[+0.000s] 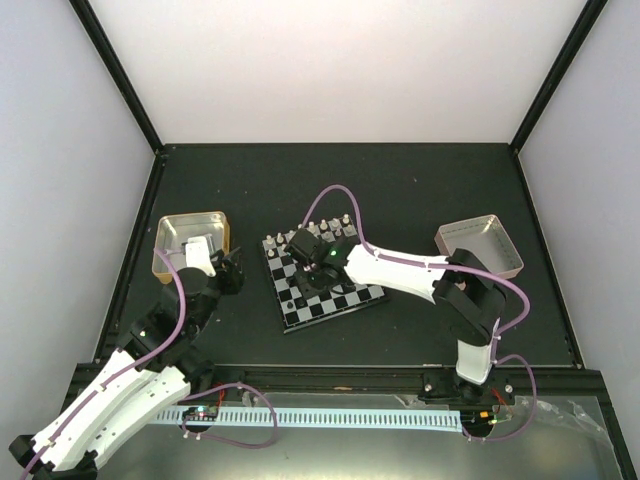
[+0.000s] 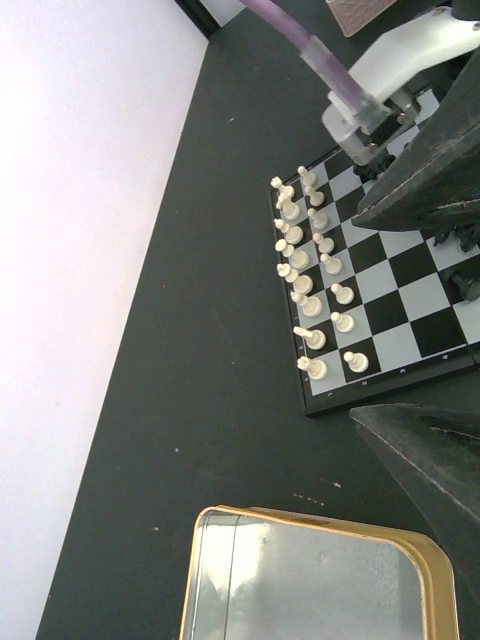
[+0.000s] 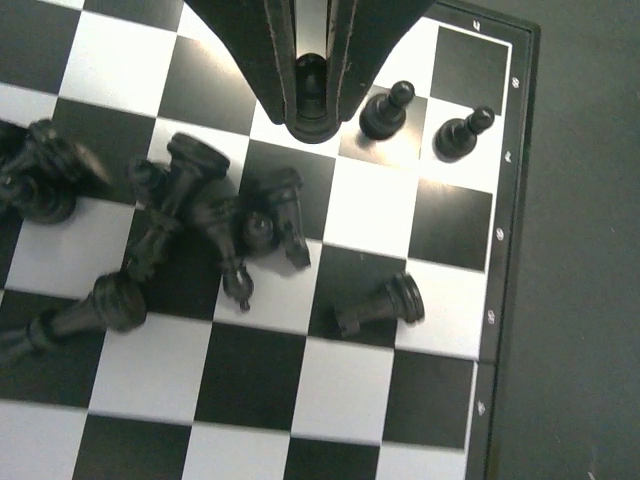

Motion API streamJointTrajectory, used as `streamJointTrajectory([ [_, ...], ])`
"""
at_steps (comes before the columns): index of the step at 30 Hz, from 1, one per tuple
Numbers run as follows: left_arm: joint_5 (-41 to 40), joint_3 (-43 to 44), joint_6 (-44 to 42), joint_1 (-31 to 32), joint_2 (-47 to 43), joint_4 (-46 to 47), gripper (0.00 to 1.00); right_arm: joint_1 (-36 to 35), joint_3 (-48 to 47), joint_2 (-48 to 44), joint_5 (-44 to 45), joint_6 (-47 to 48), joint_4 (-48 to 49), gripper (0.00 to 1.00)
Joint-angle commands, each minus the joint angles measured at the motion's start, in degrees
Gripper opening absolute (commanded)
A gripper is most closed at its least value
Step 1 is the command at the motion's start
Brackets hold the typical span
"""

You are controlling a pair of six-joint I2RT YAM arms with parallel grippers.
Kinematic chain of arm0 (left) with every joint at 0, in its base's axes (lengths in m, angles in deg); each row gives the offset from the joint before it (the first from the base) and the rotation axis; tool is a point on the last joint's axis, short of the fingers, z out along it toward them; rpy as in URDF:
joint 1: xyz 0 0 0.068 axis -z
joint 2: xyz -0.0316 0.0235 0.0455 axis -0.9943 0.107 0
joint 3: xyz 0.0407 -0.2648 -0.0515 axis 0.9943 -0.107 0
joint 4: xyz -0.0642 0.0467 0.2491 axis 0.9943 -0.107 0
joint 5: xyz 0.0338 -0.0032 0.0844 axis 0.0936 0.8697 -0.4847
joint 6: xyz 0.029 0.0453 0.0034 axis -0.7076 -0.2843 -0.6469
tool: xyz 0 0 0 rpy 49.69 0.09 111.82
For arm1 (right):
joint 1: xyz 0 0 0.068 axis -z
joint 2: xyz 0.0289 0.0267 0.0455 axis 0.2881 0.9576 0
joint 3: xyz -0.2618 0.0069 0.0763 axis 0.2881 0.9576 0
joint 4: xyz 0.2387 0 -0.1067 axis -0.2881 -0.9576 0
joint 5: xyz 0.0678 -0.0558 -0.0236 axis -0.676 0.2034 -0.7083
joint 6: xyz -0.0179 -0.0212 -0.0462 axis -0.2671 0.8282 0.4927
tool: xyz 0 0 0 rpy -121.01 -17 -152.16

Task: Set up the chess pieces on the board
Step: Place the chess piece on the chessboard.

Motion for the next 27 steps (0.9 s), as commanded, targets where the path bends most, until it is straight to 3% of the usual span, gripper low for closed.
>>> streamJointTrajectory([
  [1, -0.14, 0.27, 1.01, -0.38, -0.78, -0.33, 0.49, -1.58, 1.91, -0.78, -1.79, -0.50, -0.84, 0.03],
  [22, 0.41, 0.24, 1.56, -0.41, -0.75, -0.91, 0.49, -2.36, 1.34, 4.74, 2.21, -2.16, -1.29, 0.07],
  [27, 0.53, 0.25, 1.63, -0.35, -0.66, -1.14, 0.50, -2.41, 1.09, 3.31, 2.10, -2.42, -1.88, 0.17],
])
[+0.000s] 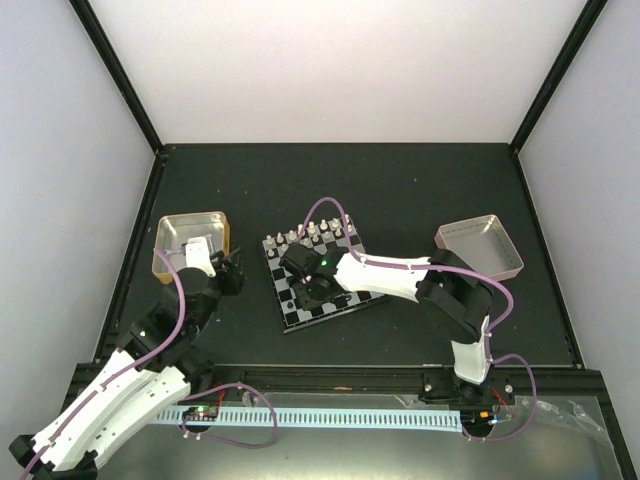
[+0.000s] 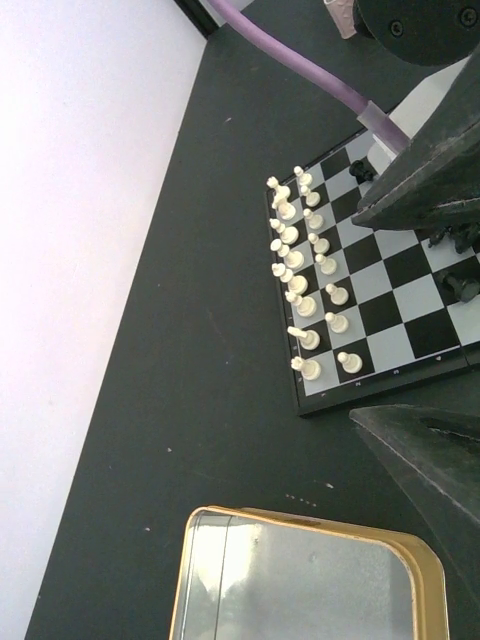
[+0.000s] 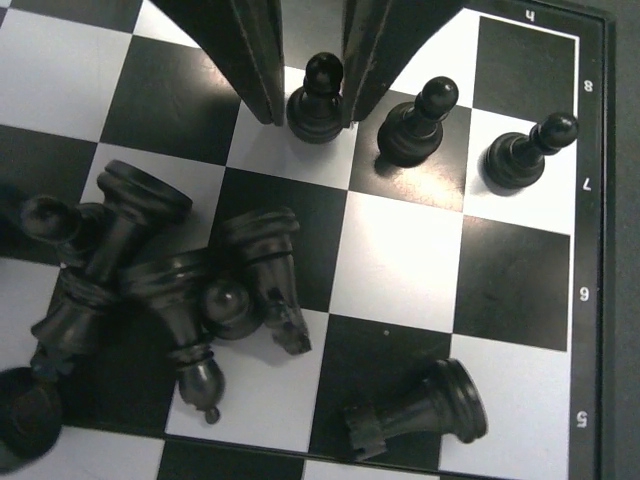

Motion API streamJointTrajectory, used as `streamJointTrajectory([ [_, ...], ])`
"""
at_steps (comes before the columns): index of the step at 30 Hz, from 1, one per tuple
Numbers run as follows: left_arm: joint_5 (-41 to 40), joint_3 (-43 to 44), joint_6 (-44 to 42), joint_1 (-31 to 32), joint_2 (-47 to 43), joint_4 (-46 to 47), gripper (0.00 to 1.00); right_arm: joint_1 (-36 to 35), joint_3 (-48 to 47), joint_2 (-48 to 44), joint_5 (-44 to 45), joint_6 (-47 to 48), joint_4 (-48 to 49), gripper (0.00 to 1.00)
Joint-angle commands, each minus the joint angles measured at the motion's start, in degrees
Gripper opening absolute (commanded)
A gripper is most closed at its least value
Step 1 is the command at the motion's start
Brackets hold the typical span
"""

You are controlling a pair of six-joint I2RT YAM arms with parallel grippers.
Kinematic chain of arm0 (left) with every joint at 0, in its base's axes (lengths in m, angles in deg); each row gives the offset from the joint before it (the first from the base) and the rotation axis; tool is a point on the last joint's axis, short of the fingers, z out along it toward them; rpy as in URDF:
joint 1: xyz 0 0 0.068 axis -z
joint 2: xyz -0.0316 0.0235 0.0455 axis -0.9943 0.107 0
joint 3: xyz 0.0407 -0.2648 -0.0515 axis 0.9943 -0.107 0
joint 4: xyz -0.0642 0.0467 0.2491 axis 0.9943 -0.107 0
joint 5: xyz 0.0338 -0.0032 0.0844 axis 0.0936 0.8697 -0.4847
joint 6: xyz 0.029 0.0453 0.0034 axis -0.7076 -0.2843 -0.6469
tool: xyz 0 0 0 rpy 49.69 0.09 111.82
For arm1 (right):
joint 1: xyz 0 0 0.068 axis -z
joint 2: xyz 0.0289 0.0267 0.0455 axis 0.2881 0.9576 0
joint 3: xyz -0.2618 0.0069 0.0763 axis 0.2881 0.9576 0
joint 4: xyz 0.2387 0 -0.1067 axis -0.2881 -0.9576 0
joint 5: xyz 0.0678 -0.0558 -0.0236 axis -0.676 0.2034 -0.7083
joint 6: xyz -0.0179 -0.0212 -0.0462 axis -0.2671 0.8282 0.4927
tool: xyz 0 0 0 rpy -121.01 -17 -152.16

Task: Set up the chess pieces on the board
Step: Place the chess piece on the chessboard, then pick up the chess piece from the chessboard.

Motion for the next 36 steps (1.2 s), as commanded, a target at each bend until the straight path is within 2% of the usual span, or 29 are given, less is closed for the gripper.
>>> streamJointTrajectory([
  [1, 0.57, 0.20, 0.71, -0.41, -0.54, -0.47, 0.51, 0.00, -0.54, -1.28, 1.23, -0.78, -0.77, 0.20],
  [5, 3.03, -0.12, 0.74, -0.42, 0.87, 0.28, 0.57, 0.12, 0.62, -6.55, 1.46, -2.13, 0.90, 0.27],
  [8, 7.15, -0.67, 0.30, -0.40, 3.65, 2.19, 0.63, 0.26, 3.86, -12.22, 5.20, -4.91, 3.87, 0.29],
  [13, 18.04, 1.17, -0.99, -0.45, 14.95, 4.17, 0.68, 1.96, 12.46, -18.12, 7.74, -9.84, 10.28, 0.29],
  [18, 23.41, 6.97, -1.92, -0.69, 30.00, 0.43, 0.55, 3.70, 18.62, -21.15, 6.50, -11.93, 14.63, 0.28],
  [24, 29.14, 17.57, -6.99, -1.64, 47.59, -8.57, 0.52, 4.45, 22.35, -22.55, 5.41, -11.92, 17.27, 0.27],
  [29, 30.24, 23.39, -9.90, -1.86, 58.54, -12.62, 0.37, 5.64, 25.23, -23.97, 4.80, -12.22, 19.22, 0.26],
  [36, 28.41, 26.25, -12.47, -1.97, 64.56, -16.20, 0.42, 7.46, 27.10, -25.56, 3.98, -11.31, 19.98, 0.25],
])
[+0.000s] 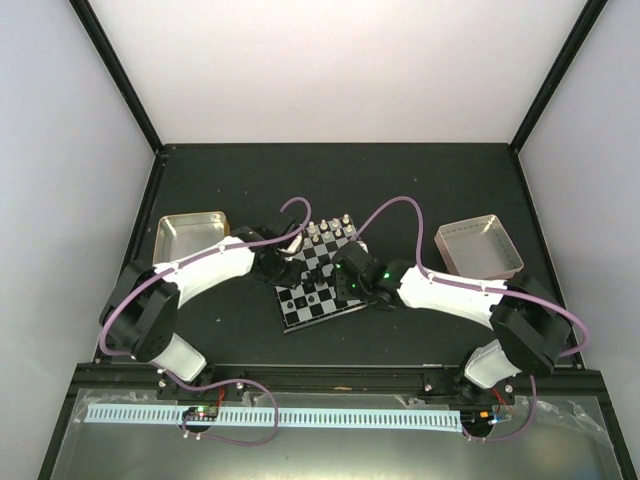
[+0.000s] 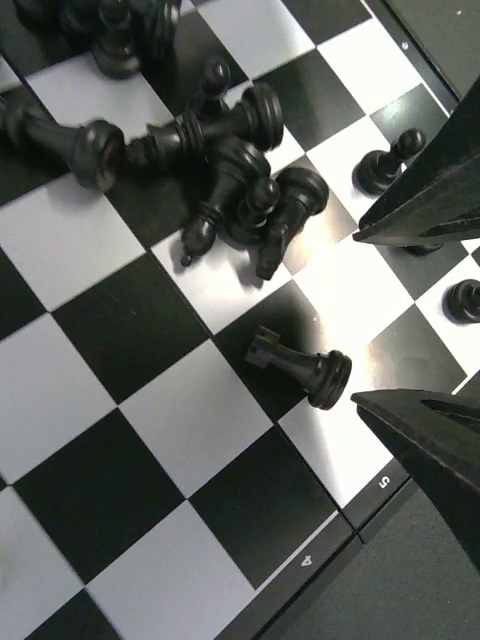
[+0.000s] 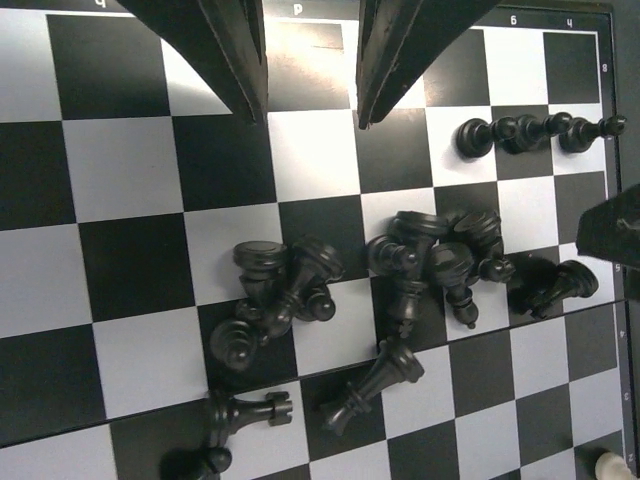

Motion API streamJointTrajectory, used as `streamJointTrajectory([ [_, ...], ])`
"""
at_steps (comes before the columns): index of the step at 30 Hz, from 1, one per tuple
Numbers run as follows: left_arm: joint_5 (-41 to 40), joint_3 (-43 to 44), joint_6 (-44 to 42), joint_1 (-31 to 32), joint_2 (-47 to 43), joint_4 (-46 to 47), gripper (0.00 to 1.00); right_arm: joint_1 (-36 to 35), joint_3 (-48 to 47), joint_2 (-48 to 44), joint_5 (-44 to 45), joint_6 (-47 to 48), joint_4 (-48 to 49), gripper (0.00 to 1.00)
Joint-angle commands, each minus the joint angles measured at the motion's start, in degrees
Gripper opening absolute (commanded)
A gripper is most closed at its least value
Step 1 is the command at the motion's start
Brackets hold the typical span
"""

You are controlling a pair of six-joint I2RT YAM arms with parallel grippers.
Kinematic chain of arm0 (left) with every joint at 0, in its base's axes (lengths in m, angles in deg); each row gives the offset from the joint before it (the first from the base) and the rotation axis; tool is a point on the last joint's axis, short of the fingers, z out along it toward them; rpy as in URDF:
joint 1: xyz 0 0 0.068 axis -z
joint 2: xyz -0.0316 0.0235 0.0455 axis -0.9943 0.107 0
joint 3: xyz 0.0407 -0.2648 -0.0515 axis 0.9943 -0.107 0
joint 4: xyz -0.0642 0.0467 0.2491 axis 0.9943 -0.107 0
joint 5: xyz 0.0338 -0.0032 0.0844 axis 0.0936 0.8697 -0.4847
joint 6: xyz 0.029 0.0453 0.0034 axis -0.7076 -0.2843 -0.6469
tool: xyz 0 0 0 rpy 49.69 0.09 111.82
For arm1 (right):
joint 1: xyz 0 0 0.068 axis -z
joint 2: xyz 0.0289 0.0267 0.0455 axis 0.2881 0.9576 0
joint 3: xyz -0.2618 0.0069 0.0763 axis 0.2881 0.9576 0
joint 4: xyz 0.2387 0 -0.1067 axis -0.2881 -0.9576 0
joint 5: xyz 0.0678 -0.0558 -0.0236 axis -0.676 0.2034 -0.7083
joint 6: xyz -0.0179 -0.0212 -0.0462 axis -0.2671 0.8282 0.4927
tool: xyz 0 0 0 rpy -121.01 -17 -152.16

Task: Set up the chess pieces on the board
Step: Pick up the chess piece from the chessboard.

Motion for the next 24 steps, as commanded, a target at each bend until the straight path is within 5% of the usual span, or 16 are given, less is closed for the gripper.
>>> streamJointTrajectory([
  [1, -1.11, 3.32, -3.07, -0.40, 2.79, -4.95, 0.42, 1.09, 0.94, -1.83, -0.18, 0.18, 2.08, 0.25],
  [19, -0.56, 8.80, -7.07, -2.60, 11.25, -7.15, 0.35, 1.68, 0.29, -3.08, -0.44, -0.40, 1.10, 0.23],
  [24, 2.29, 9.44, -8.55, -2.82, 12.86, -8.63, 0.19, 1.69, -0.02, -4.47, -0.45, -0.48, 0.21, 0.22],
])
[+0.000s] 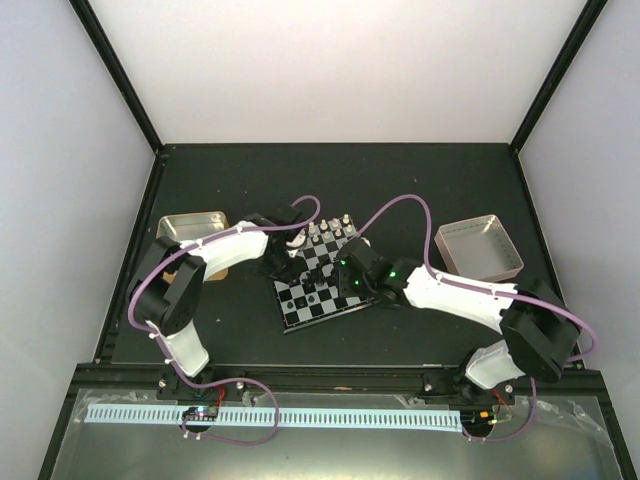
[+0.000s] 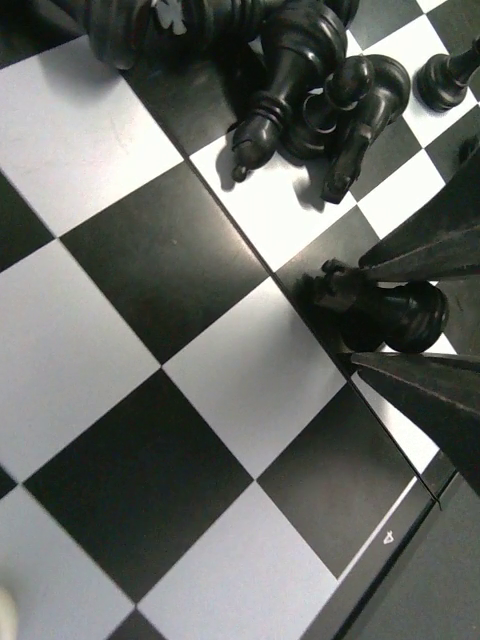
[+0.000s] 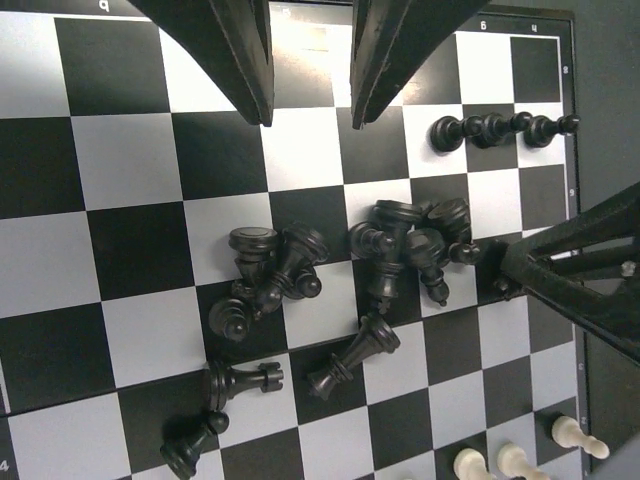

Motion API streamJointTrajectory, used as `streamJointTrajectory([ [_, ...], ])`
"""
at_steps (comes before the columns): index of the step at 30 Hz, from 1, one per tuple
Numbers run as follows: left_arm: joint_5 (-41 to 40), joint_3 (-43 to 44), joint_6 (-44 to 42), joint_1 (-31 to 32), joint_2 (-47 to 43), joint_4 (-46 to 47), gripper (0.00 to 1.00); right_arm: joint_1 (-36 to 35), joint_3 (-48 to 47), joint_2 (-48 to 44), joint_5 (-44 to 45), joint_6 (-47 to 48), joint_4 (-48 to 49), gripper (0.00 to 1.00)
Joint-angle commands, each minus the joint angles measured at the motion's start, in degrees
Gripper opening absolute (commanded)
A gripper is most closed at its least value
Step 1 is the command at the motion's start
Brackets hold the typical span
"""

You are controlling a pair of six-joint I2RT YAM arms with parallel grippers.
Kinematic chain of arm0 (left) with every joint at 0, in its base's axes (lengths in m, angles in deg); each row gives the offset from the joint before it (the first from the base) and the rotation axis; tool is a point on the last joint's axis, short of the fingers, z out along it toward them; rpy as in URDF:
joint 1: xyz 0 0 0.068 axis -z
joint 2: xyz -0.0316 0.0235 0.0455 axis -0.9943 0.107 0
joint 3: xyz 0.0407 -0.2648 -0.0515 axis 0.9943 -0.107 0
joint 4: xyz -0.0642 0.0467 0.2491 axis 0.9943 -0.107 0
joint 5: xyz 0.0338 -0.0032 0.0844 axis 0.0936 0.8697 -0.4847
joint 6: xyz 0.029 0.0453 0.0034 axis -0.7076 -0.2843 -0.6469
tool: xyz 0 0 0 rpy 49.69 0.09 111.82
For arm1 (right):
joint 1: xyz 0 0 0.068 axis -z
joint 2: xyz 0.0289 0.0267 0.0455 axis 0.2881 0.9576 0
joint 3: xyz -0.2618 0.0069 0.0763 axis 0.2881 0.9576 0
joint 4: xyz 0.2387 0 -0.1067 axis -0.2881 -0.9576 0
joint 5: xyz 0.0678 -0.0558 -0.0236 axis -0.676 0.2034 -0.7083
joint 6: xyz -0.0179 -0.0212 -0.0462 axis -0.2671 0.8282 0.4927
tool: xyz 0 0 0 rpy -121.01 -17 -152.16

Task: Set up the chess pieces on the board
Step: Pick up the chess piece from the chessboard, then place the chess piece on the chessboard.

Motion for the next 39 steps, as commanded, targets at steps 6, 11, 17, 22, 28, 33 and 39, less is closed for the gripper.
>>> streamJointTrajectory([
  [6, 2.95, 1.60, -2.23, -0.28, 1.35, -3.66, 0.17, 0.39, -1.29, -4.19, 0.82, -0.47, -0.95, 0.22],
  [11, 2.79, 1.26, -2.11, -0.29, 0.97, -3.47, 0.10, 0.47, -1.61, -5.16, 0.19, -0.29, -1.09, 0.22],
  [17, 3.96, -0.49, -1.79, -0.36, -5.16, -1.15, 0.07, 1.88, -0.49, -7.31, -7.59, 1.03, 1.99, 0.23],
  [22, 12.33, -3.45, -3.35, -0.32, -13.67, 3.26, 0.06, 3.75, 0.46, -10.29, -18.84, 2.19, 6.99, 0.26],
  [28, 26.03, -6.93, -5.84, -0.30, -22.89, 9.59, 0.06, 4.40, -2.24, -11.60, -24.93, 0.40, 7.93, 0.36],
  [33, 32.47, -9.19, -6.29, -0.32, -29.39, 14.95, 0.06, 4.46, -5.13, -11.35, -25.64, -1.72, 6.96, 0.44],
  [39, 34.92, -11.24, -6.17, -0.27, -33.53, 18.87, 0.06, 4.53, -7.33, -10.45, -26.43, -3.40, 4.83, 0.40],
])
